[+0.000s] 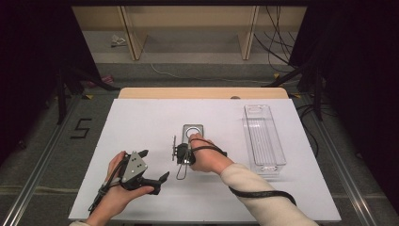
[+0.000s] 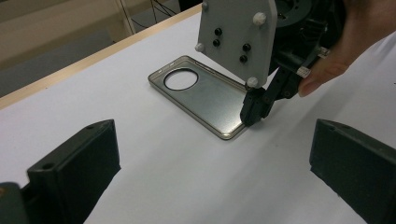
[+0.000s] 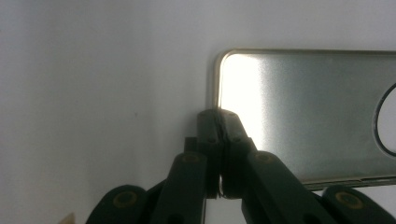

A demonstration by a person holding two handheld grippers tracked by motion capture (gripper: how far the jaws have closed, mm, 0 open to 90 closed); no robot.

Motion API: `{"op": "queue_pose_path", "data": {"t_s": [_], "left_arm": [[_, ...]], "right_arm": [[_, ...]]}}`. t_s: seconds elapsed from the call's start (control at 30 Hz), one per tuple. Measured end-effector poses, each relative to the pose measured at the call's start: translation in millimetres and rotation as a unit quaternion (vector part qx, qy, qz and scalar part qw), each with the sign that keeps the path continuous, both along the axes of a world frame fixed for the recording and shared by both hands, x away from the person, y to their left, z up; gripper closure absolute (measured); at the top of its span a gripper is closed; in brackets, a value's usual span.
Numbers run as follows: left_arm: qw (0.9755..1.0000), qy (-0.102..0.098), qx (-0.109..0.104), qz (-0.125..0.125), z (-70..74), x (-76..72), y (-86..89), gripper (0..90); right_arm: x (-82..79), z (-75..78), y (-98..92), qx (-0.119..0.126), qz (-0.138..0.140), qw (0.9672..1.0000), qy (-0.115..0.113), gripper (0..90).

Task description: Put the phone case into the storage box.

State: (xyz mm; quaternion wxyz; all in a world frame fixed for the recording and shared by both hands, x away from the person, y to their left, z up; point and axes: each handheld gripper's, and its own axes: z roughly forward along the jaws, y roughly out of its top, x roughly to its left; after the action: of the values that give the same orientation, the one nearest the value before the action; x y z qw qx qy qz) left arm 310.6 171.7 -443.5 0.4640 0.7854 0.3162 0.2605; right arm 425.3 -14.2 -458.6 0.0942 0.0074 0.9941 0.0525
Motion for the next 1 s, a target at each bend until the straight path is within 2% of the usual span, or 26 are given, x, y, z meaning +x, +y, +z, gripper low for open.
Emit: {"op": "queue_pose_path", "data": {"t_s": [0.13,0.47,0.67,1.0], "left_arm": [[1.0000,0.000,0.000,0.001,-0.2,0.0,0.1,1.2],[1.0000,0.002,-0.001,0.002,-0.6,0.2,0.1,1.3],[1.0000,0.003,-0.001,0.004,-1.0,0.4,0.3,1.4],[1.0000,0.003,-0.001,0.007,-1.3,1.1,0.8,1.8]], "right_arm": [[0.5,-0.4,-2.1,0.010,0.002,0.9999,-0.001,89.2],[1.1,1.5,-12.8,0.031,-0.014,0.9994,0.001,89.4],[0.7,6.8,-22.8,0.058,-0.016,0.9982,-0.006,89.4],[-4.2,19.2,-36.7,0.122,-0.013,0.9924,-0.015,89.5]]}}
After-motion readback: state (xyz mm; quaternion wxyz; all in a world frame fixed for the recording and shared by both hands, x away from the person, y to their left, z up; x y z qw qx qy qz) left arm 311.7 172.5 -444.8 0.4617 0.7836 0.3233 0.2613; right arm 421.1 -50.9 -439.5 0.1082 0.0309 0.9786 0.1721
